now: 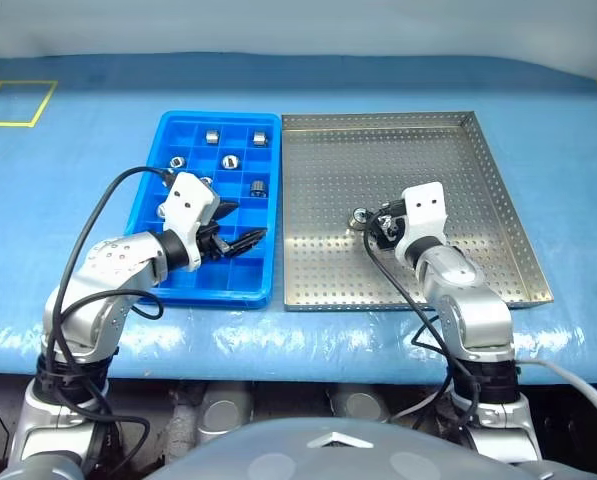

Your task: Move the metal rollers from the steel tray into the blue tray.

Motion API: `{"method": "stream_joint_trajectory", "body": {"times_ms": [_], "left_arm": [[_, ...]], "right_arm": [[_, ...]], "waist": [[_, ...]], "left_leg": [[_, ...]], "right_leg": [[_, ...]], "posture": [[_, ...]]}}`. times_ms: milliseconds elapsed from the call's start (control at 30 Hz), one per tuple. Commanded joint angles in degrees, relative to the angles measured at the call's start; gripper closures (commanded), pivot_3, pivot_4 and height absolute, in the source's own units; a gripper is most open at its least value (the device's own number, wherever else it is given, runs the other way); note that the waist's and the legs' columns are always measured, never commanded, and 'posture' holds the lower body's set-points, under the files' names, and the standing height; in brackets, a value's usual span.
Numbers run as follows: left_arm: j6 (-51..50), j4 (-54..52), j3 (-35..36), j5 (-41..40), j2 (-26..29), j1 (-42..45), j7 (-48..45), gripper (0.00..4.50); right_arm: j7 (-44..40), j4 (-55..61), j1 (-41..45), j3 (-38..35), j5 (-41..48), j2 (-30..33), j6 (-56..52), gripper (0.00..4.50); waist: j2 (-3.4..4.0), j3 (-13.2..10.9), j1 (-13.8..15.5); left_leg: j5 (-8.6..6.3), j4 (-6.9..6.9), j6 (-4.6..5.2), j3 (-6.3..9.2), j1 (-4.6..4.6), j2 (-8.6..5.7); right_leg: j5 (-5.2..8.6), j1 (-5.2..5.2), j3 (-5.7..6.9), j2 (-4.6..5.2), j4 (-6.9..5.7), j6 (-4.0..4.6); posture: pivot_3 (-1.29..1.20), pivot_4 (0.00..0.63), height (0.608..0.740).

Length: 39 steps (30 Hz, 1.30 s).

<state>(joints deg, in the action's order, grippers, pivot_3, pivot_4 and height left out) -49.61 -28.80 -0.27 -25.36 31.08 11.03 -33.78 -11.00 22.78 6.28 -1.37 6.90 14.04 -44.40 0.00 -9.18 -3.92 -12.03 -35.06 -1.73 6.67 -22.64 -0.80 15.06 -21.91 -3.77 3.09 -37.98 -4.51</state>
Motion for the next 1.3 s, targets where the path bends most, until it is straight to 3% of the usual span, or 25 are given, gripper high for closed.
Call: {"method": "stream_joint_trajectory", "body": {"times_ms": [33, 267, 700, 800, 933, 1133, 1300], "left_arm": [[1.11, 0.02, -0.76, 0.08, 0.19, 0.85, -0.11, 0.71], [1.92, 1.11, -2.16, 0.31, 0.11, 1.68, -0.28, 0.71], [2.26, 0.45, -2.15, 0.06, 0.29, 1.31, 0.06, 0.71], [2.30, 0.27, -2.20, 0.05, 0.19, 1.07, 0.18, 0.68], [2.33, 0.38, -2.41, 0.01, -0.15, 0.93, 0.31, 0.68], [4.22, 1.23, -2.91, -0.07, -1.32, 1.71, -0.40, 0.68], [6.25, 3.42, -1.19, -4.75, -5.22, 5.10, -3.39, 0.68]], "right_arm": [[-3.03, 4.65, -1.50, -2.10, 3.22, 1.41, -0.86, 0.71], [-7.55, 0.62, -1.76, -0.82, 5.45, 3.26, 0.70, 0.71], [-8.02, -9.20, 2.66, 3.01, 1.98, 4.70, 5.41, 0.71], [-8.08, -10.00, 2.76, 3.25, 1.67, 4.12, 8.12, 1.24], [-7.49, -9.36, 2.17, 3.49, 1.42, 3.21, 9.07, 2.49], [-7.15, -4.82, 0.98, 2.60, 2.72, 2.37, 7.50, 2.49], [-11.27, 7.88, -0.01, 0.77, 11.31, 1.81, 3.78, 2.49]], "waist": [[0.00, 0.00, -0.06], [0.00, 0.00, -0.46], [-0.01, -0.01, -0.52], [-0.01, -0.01, -0.47], [-0.01, -0.01, -0.51], [-0.01, -0.01, -0.42], [0.02, -0.04, -0.47]], "left_leg": [[0.00, -0.02, 0.00, 0.00, 0.01, 0.00], [0.00, -0.06, 0.00, -0.01, 0.04, 0.23], [0.00, -0.04, 0.00, 0.01, 0.04, 0.36], [0.00, -0.03, 0.00, 0.02, 0.03, 0.37], [0.00, -0.02, 0.00, 0.02, 0.03, 0.37], [0.00, -0.03, 0.00, 0.02, 0.02, 0.36], [0.00, -0.04, -0.01, 0.02, 0.00, 0.37]], "right_leg": [[0.00, 0.02, 0.00, 0.00, 0.00, 0.00], [0.00, 0.03, -0.02, -0.28, 0.00, 0.00], [-0.01, 0.00, -0.12, -0.48, 0.00, 0.02], [-0.01, 0.00, -0.12, -0.48, 0.00, 0.03], [-0.01, 0.00, -0.12, -0.48, 0.00, 0.03], [-0.01, -0.01, -0.12, -0.48, 0.00, 0.02], [-0.01, -0.03, -0.12, -0.48, 0.00, 0.03]], "posture": [[-0.07, 0.150, 0.740], [-0.08, 0.150, 0.740], [-0.06, 0.150, 0.740], [-0.06, 0.150, 0.740], [-0.06, 0.150, 0.740], [-0.07, 0.150, 0.740], [-0.10, 0.150, 0.740]]}}
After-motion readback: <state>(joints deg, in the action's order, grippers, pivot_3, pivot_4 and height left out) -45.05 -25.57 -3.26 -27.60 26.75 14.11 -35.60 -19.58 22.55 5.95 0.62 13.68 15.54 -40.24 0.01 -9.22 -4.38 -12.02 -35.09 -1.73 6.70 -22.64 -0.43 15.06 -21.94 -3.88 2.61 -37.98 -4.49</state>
